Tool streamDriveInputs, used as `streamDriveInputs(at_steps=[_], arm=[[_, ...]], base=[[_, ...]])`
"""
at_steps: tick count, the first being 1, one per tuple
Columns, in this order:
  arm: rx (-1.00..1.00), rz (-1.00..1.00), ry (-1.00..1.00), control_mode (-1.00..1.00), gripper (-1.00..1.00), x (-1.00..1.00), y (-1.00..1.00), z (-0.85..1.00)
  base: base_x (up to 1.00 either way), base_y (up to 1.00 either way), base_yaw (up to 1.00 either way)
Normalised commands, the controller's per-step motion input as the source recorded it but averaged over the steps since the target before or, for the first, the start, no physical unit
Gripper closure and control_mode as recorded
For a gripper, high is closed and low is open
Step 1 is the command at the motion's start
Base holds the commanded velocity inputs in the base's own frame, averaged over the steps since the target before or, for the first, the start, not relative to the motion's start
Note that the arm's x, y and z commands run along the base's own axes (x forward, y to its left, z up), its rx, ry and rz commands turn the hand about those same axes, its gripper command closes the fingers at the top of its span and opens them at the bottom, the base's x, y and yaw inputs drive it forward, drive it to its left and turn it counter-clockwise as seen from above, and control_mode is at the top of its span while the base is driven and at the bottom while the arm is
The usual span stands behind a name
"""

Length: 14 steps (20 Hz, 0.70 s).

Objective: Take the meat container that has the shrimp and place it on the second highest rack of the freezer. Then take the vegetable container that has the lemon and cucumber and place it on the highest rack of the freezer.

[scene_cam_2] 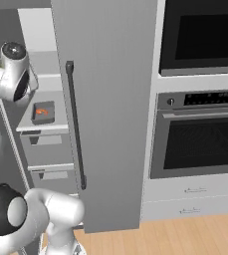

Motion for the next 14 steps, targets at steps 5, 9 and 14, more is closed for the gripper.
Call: streamDriveInputs(at_steps=[5, 9, 14], arm=[[0.00, 0.00, 0.07, -1.00, 1.00, 0.44, 0.33, 0.09], [0.00, -0.01, 0.02, -1.00, 1.00, 0.38, 0.31, 0.00], [0.06, -0.02, 0.00, -1.00, 1.00, 0.47, 0.05, -0.17]], base=[[0.00, 0.00, 0.00], [0.00, 0.00, 0.00], [0.00, 0.00, 0.00]])
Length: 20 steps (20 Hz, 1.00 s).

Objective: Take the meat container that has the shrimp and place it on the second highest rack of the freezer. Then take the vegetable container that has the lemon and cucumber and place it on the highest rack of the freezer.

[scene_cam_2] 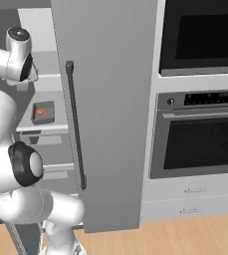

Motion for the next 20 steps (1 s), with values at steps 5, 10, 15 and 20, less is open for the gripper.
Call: streamDriveInputs(at_steps=[5, 10, 15, 20], arm=[[0.02, -0.05, 0.00, -1.00, 1.00, 0.89, 0.15, -0.15], [0.00, -0.03, 0.00, -1.00, 1.00, 0.75, 0.52, 0.00], [0.00, -0.04, 0.00, -1.00, 1.00, 0.38, 0.56, 0.00], [0.00, -0.09, 0.00, -1.00, 1.00, 0.31, 0.41, 0.00]], base=[[0.00, 0.00, 0.00], [0.00, 0.00, 0.00], [0.00, 0.00, 0.00], [0.00, 0.00, 0.00]])
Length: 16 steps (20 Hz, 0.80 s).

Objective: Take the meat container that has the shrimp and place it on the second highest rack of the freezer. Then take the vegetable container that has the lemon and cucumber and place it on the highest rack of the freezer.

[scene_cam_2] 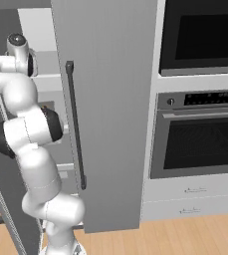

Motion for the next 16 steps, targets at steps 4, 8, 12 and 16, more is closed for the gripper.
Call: streamDriveInputs(at_steps=[4, 8, 12, 16], arm=[[0.00, -0.11, 0.00, -1.00, 1.00, 0.34, 0.31, 0.00], [0.00, -0.09, 0.00, -1.00, 1.00, 0.39, 0.25, 0.02], [0.00, -0.10, 0.00, -1.00, -1.00, 0.39, 0.21, 0.00], [0.01, -0.09, 0.00, -1.00, -1.00, 0.03, -0.05, 0.00]], base=[[0.00, 0.00, 0.00], [0.00, 0.00, 0.00], [0.00, 0.00, 0.00], [0.00, 0.00, 0.00]])
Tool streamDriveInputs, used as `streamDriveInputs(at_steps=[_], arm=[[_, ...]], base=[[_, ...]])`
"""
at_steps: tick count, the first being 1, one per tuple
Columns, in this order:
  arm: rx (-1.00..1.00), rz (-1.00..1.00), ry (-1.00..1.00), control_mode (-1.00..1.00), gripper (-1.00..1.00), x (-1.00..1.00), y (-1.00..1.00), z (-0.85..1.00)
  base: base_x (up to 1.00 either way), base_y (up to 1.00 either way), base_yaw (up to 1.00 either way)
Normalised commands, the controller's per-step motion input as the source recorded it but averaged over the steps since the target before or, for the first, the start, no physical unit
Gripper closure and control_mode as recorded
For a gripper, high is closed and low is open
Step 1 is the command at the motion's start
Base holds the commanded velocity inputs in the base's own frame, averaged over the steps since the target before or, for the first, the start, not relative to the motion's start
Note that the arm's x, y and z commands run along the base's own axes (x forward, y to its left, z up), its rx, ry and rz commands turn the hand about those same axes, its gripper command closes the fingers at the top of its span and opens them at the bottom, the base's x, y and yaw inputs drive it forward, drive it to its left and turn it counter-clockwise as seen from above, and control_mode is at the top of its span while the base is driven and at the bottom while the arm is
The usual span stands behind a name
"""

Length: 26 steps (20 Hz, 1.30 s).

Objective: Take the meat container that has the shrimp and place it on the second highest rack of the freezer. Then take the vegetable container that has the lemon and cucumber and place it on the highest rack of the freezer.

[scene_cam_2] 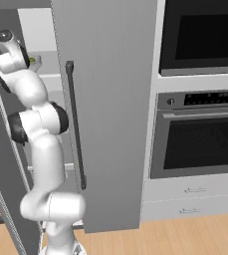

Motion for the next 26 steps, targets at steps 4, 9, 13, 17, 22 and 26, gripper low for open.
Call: streamDriveInputs(at_steps=[4, 9, 13, 17, 22, 26], arm=[[0.05, 0.01, -0.04, -1.00, -1.00, -0.67, -0.68, 0.02], [0.12, 0.08, -0.10, -1.00, -1.00, -0.98, -0.88, 0.11], [0.15, 0.19, -0.03, -1.00, -1.00, -1.00, -0.74, -0.43], [0.19, 0.43, 0.00, -1.00, -1.00, -1.00, -0.55, -1.00], [0.04, 0.55, 0.00, -1.00, -1.00, -1.00, -0.55, -1.00], [-0.06, 0.63, 0.00, -1.00, -1.00, -1.00, -0.55, -0.77]], base=[[0.00, 0.00, 0.00], [0.00, 0.00, 0.00], [0.00, 0.00, 0.00], [0.00, 0.00, 0.00], [0.00, 0.00, 0.00], [0.00, 0.00, 0.00]])
